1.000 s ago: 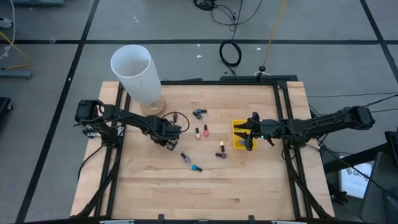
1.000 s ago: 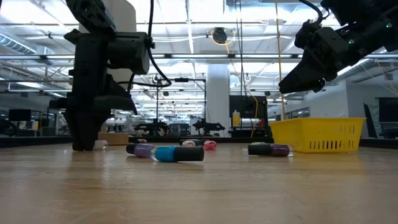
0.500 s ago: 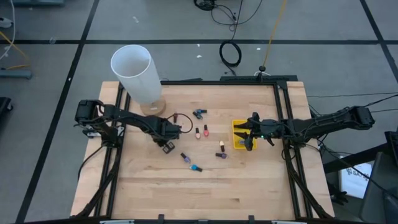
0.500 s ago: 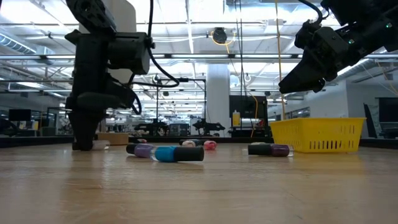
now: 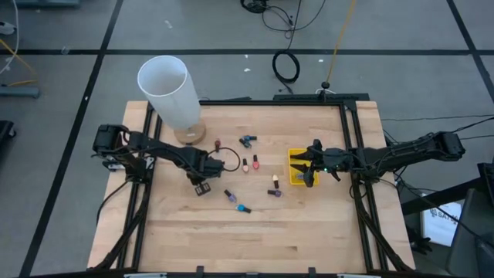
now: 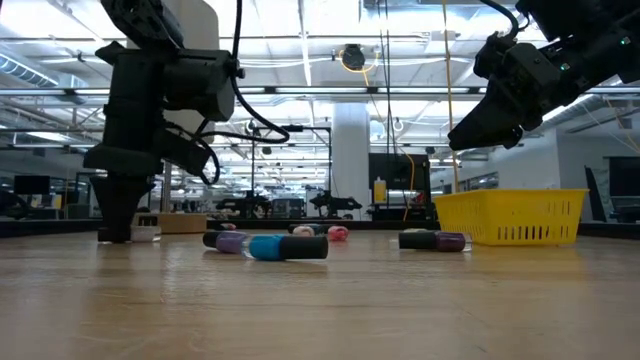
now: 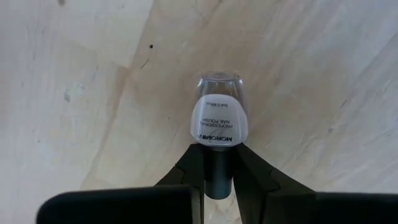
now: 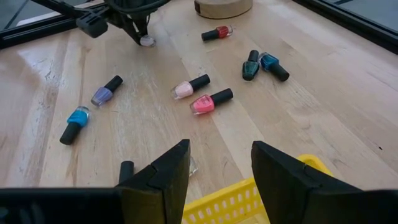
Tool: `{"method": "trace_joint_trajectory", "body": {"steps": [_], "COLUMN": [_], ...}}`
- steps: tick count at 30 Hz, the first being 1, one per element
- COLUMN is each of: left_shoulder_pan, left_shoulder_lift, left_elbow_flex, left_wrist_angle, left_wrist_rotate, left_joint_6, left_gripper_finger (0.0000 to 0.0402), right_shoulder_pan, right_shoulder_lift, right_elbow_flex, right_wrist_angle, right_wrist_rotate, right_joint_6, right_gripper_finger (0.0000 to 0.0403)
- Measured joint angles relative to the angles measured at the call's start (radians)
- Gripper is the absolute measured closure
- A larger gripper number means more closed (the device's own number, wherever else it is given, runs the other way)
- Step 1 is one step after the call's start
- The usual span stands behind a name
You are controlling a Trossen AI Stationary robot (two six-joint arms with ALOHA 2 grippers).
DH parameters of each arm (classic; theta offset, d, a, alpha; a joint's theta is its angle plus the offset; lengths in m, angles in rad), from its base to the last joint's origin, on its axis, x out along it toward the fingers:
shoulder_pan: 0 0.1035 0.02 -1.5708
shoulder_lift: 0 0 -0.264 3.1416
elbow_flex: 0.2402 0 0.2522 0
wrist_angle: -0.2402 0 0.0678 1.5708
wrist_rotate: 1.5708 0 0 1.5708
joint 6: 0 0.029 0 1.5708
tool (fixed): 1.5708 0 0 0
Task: Pick & Place Nail Polish
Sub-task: Put the white nail polish into the yellow bin
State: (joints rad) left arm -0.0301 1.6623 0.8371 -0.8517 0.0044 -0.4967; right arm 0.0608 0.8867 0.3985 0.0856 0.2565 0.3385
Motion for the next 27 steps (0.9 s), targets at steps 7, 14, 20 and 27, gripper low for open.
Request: {"method": "trace_joint_trajectory", "body": {"steps": [7, 14, 20, 27], "left_shoulder_pan": [-0.02, -0.049, -0.082, -0.119], "left_shoulder_lift": [-0.01, -0.089, -0.202, -0.265], "left_elbow_flex": [-0.002, -0.005, -0.003, -0.002], "left_wrist_angle": [0.066, 0.129, 0.204, 0.405], "left_wrist_rotate": [-0.013, 0.006, -0.057, -0.135], "left_joint_6": [0.043, 0.044, 0.076, 0.158], "left_gripper_finger": [0.0358, 0.0363, 0.0363, 0.0363], "right_shoulder_pan": [0.0, 0.0, 0.0, 0.0], "right_shoulder_lift": [0.0, 0.0, 0.0, 0.0], "right_elbow_flex": [0.0, 0.0, 0.0, 0.0], "right_wrist_angle": [0.0, -0.003, -0.008, -0.008], "right_wrist_rotate": [0.0, 0.0, 0.0, 0.0], "right_joint_6": [0.001, 0.001, 0.001, 0.0], "right_gripper_finger": [0.0243, 0.0243, 0.0243, 0.0243]}}
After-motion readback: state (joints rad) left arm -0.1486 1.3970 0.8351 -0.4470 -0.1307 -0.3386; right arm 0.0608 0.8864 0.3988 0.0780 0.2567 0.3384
